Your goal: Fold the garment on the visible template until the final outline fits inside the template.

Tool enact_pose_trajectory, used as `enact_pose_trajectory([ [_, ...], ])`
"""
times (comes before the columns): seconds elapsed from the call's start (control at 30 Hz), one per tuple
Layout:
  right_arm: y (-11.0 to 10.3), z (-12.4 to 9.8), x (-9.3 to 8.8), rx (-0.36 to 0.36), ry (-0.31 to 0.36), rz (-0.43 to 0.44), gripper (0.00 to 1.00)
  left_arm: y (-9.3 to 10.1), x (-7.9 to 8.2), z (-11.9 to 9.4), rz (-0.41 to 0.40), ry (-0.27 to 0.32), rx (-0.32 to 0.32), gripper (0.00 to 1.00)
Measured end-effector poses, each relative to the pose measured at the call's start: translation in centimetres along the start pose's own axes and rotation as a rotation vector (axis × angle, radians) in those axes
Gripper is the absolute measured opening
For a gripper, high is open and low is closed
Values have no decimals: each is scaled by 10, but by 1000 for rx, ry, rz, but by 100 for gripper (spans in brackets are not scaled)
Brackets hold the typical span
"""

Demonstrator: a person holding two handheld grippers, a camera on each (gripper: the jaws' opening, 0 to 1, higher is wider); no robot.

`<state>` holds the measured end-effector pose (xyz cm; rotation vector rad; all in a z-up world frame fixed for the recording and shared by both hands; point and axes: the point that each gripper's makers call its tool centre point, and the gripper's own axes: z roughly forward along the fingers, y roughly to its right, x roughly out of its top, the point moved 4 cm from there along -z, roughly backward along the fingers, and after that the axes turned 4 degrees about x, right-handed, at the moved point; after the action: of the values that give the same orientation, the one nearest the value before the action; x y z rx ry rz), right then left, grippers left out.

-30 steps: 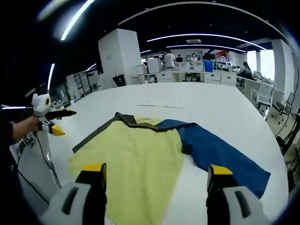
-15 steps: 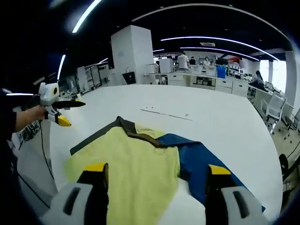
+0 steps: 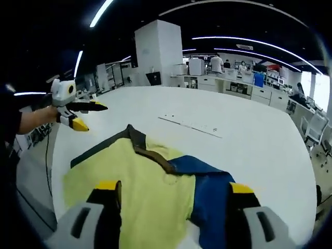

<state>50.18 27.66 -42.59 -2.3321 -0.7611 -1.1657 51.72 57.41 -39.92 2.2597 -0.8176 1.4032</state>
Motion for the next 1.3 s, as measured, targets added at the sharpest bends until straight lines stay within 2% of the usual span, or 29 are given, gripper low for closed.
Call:
enact_pose_trajectory([
  [0.07, 5, 9, 2, 6, -9, -13, 80, 0, -1, 6, 4, -6, -7, 82],
  [0.17, 15, 26, 11, 34, -17, -24, 78, -12, -6, 20, -17, -19, -14, 79],
  [0.27, 18, 36, 16, 43, -32, -101, 77, -19, -13, 34, 3, -32, -12, 77],
  [0.37, 23, 47, 17, 73, -42, -110, 72, -24, -17, 46, 33, -29, 2, 69],
  [0.47, 29, 59, 13, 89, -67, -187, 67, -25, -21, 56, 69, -37, 14, 62],
  [0.57, 29, 63, 8, 112, -67, -176, 62, -29, -28, 67, 79, -52, 0, 57],
  [0.6, 31, 67, 5, 133, -75, -192, 59, -28, -31, 70, 104, -62, -12, 55],
  [0.67, 30, 70, -1, 132, -96, -232, 53, -25, -34, 75, 111, -66, -19, 52],
  [0.77, 33, 79, -6, 139, -104, -241, 52, -20, -42, 82, 125, -89, -52, 46],
  [0.83, 34, 84, -9, 146, -122, -299, 47, -20, -49, 86, 156, -107, -54, 44],
  [0.87, 34, 86, -11, 150, -133, -322, 45, -20, -52, 89, 147, -115, -60, 43],
  [0.93, 32, 90, -13, 173, -121, -316, 44, -19, -56, 93, 166, -124, -68, 41],
  [0.97, 30, 93, -14, 191, -109, -290, 43, -19, -56, 95, 228, -127, -63, 37],
  [1.0, 31, 94, -15, 187, -116, -303, 41, -18, -57, 96, 216, -130, -60, 35],
  [1.03, 34, 95, -18, 168, -145, -366, 39, -18, -59, 96, 209, -138, -65, 34],
  [1.07, 36, 95, -19, 161, -153, -385, 38, -18, -62, 97, 207, -145, -76, 33],
  [1.1, 36, 97, -23, 163, -168, -387, 37, -16, -61, 98, 221, -152, -75, 33],
  [1.13, 35, 101, -25, 184, -162, -337, 37, -19, -61, 98, 274, -164, -50, 33],
  [1.17, 34, 102, -26, 191, -158, -323, 37, -22, -60, 99, 295, -158, -31, 31],
  [1.23, 30, 100, -28, 178, -160, -349, 32, -24, -61, 101, 251, -157, -33, 24],
  [1.3, 35, 106, -23, 165, -136, -351, 24, -27, -64, 102, 286, -176, -9, 18],
])
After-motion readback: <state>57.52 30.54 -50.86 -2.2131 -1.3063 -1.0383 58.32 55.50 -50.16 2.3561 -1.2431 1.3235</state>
